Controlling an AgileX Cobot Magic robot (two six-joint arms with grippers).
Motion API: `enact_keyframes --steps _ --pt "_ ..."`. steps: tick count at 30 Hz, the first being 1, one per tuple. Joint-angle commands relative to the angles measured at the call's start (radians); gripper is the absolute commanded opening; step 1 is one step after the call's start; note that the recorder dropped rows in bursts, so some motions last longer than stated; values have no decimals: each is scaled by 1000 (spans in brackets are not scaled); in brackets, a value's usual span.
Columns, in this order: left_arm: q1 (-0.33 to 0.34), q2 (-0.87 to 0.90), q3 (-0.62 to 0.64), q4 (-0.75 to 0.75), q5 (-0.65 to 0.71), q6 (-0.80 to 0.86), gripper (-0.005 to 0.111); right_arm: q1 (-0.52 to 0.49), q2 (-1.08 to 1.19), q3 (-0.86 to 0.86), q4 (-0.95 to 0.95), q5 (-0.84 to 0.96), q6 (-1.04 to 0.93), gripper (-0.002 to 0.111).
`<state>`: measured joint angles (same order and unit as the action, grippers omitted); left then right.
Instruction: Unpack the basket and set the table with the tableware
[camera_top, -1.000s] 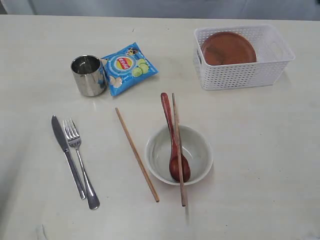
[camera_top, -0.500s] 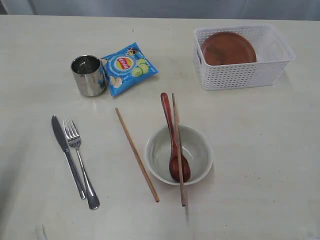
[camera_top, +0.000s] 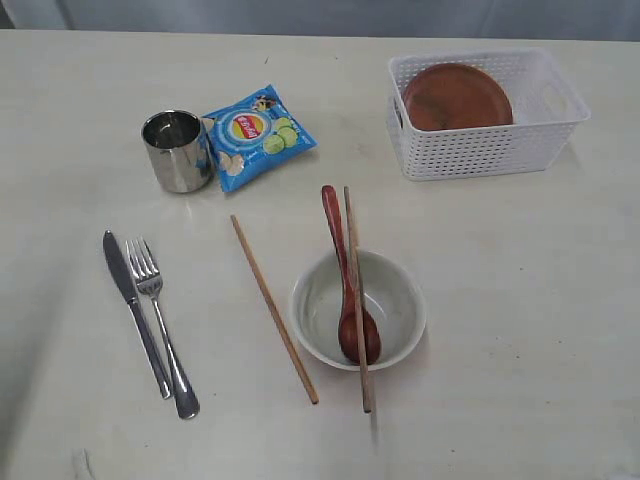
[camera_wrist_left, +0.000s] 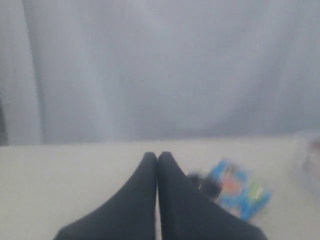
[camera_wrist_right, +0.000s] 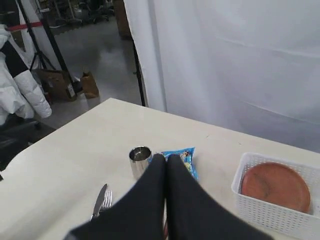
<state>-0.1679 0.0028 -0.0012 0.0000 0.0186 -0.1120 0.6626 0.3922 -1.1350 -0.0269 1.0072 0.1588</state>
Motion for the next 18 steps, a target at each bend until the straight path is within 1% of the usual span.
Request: enact_keyframes --steps 1,2,3,5,7,10,11,13,15,17,18 --pt "-7 -3 1 -184 -399 -342 0 -6 -21 -2 -28 -8 -10 -1" --pt "-7 -3 1 -184 -468 -441 0 -6 -23 -2 -30 -8 -10 -1" --pt "-7 -3 1 -189 -501 -514 0 -6 -23 -2 -31 -8 -10 -1" --pt "-7 -3 1 -197 -522 -570 0 -6 -23 -2 -31 -8 -10 -1" --pt "-7 -3 -22 -255 -514 -561 0 -6 -23 -2 -31 -8 -7 -1" --pt "-7 -3 -72 -407 -505 -424 0 -6 -23 -2 -31 -2 -7 -1" --pt "-7 15 -99 -472 -479 -384 0 -6 -23 -2 -31 -2 -7 -1" --pt "-7 68 -180 -548 -331 -298 0 -6 -23 -2 -31 -2 -7 -1" --pt "-7 152 -279 -546 -118 -179 0 -6 -23 -2 -33 -1 -7 -1" --pt "-4 287 -394 -543 145 -53 0 -6 -23 -2 -33 -1 1 -1" --pt "-4 349 -437 -515 231 -25 0 -6 -23 -2 -33 1 1 -1"
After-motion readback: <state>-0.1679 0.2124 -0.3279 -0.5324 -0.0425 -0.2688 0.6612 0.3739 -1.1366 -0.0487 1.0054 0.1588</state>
